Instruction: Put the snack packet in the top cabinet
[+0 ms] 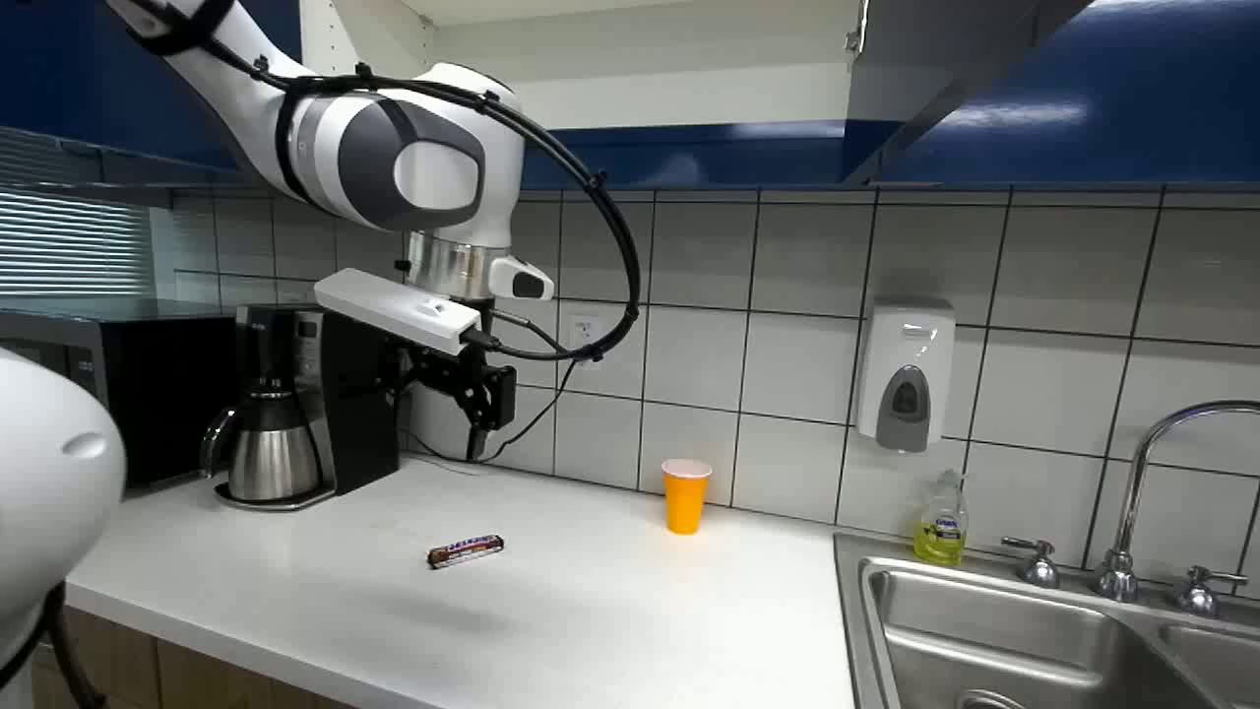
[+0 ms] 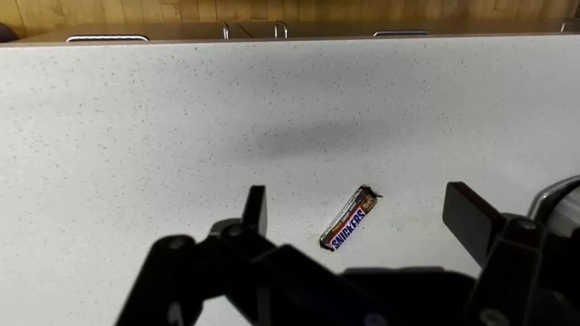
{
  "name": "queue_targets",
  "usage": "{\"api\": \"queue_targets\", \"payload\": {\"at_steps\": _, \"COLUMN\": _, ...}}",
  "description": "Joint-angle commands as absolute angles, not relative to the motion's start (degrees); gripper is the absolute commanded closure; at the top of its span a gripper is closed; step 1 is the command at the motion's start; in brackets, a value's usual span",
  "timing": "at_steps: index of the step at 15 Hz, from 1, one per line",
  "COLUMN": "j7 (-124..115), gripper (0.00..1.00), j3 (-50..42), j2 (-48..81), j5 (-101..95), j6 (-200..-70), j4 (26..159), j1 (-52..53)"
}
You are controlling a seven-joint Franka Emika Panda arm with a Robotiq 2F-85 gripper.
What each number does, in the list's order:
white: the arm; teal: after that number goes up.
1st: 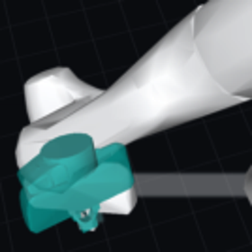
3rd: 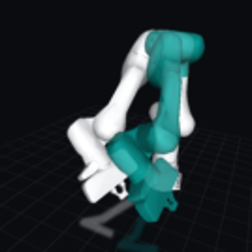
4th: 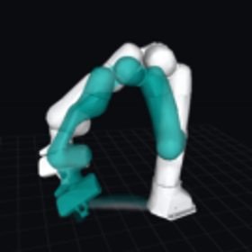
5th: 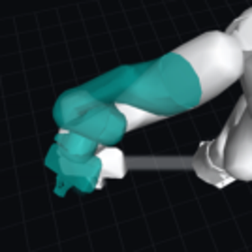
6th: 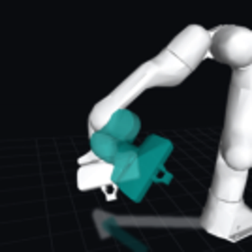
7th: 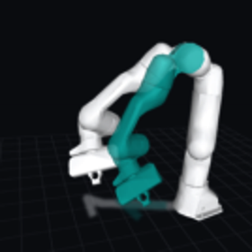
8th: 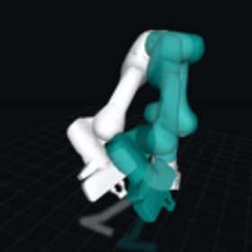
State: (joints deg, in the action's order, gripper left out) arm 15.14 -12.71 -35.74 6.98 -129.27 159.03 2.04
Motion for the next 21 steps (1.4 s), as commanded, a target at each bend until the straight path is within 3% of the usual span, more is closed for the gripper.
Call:
{"api": "queue_targets", "payload": {"at_steps": 1, "j7": 15.63, "gripper": 0.0, "j3": -11.83, "j2": -35.65, "j5": 7.62, "j6": -129.03, "j4": 158.92, "j1": 1.17}}
{"api": "queue_targets", "payload": {"at_steps": 21, "j7": 9.91, "gripper": 0.0, "j3": -2.46, "j2": -29.98, "j5": 4.27, "j6": -128.98, "j4": 154.64, "j1": 2.9}}
